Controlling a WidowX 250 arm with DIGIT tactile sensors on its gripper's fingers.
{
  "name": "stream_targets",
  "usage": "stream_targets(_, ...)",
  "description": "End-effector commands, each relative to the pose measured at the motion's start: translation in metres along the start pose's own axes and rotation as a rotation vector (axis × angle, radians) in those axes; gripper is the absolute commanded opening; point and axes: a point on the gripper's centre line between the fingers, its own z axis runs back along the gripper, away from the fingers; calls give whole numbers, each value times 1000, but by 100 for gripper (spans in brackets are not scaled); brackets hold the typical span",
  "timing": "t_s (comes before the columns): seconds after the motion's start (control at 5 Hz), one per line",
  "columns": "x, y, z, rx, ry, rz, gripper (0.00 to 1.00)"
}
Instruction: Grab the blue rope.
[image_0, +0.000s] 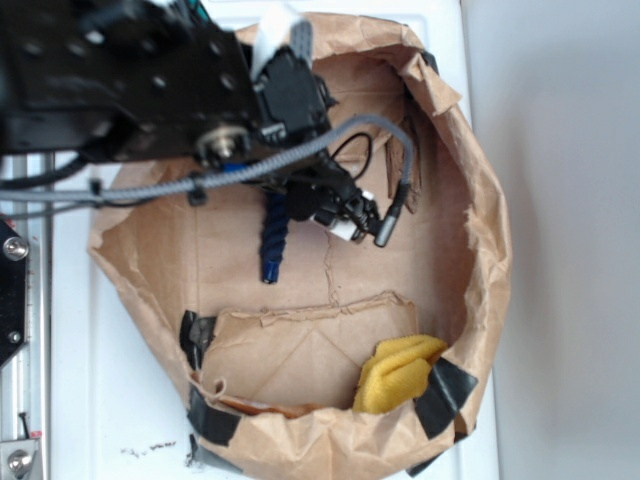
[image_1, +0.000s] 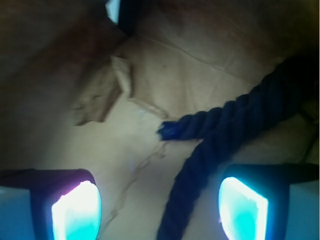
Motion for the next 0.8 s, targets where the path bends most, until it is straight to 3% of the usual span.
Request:
stream_targets(0.0, 11, 5, -12, -14, -38, -39, 100)
stream_targets(0.6, 11, 7, -7, 30, -90, -25, 100)
